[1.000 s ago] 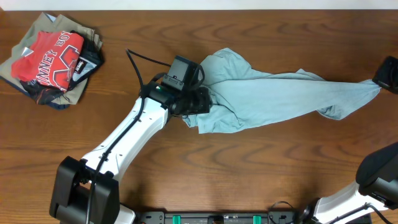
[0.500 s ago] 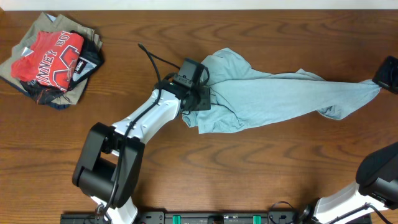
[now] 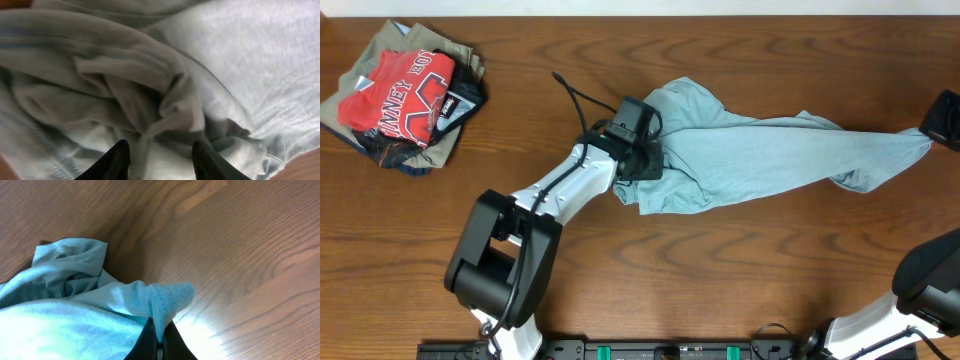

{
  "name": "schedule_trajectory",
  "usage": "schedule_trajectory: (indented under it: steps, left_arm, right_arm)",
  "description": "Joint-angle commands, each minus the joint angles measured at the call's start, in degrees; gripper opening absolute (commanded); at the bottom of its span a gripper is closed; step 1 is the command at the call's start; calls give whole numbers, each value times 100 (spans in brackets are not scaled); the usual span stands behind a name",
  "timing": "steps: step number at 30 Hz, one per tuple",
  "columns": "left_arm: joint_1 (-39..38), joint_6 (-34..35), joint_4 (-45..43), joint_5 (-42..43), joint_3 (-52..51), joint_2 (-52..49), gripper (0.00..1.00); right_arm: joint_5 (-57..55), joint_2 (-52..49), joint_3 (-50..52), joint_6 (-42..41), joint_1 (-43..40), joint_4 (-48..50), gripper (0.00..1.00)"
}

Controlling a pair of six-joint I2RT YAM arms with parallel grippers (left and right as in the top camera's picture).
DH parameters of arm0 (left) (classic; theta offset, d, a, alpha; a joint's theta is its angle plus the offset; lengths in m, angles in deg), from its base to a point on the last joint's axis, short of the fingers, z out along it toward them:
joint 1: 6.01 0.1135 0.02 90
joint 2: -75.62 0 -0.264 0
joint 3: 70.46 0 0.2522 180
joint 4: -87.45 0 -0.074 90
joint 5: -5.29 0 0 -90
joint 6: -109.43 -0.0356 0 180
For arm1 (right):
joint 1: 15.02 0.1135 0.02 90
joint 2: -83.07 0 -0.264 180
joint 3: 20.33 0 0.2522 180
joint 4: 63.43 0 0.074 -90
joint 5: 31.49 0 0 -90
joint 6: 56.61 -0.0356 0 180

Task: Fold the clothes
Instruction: 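Lower the left gripper onto the shirt's middle and regrasp, then lift the shirt high with both grippers and shake it out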

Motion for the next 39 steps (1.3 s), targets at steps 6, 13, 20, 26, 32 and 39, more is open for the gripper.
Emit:
schedule_trajectory:
  steps: [6, 13, 20, 26, 32, 39]
  left_arm:
    - [-313, -81, 26, 44, 35, -282, 35]
    - [-155, -144, -122, 22, 68, -234, 6]
    - [391, -144, -166, 22, 328, 319, 6]
    - [807, -140, -188, 31, 341, 984, 6]
    - [708, -140, 278, 66, 337, 1084, 6]
    - [708, -214, 166, 66, 337, 1121, 6]
  right_arm:
    - [-83, 28, -85, -52, -46, 7, 2]
    - [-83, 28, -85, -50, -46, 9, 2]
    - [-85, 28, -85, -50, -48, 9, 2]
    - [-83, 28, -85, -50, -46, 20, 2]
    - [-83, 28, -85, -50, -48, 42, 2]
    - [-83, 28, -85, -50, -46, 48, 2]
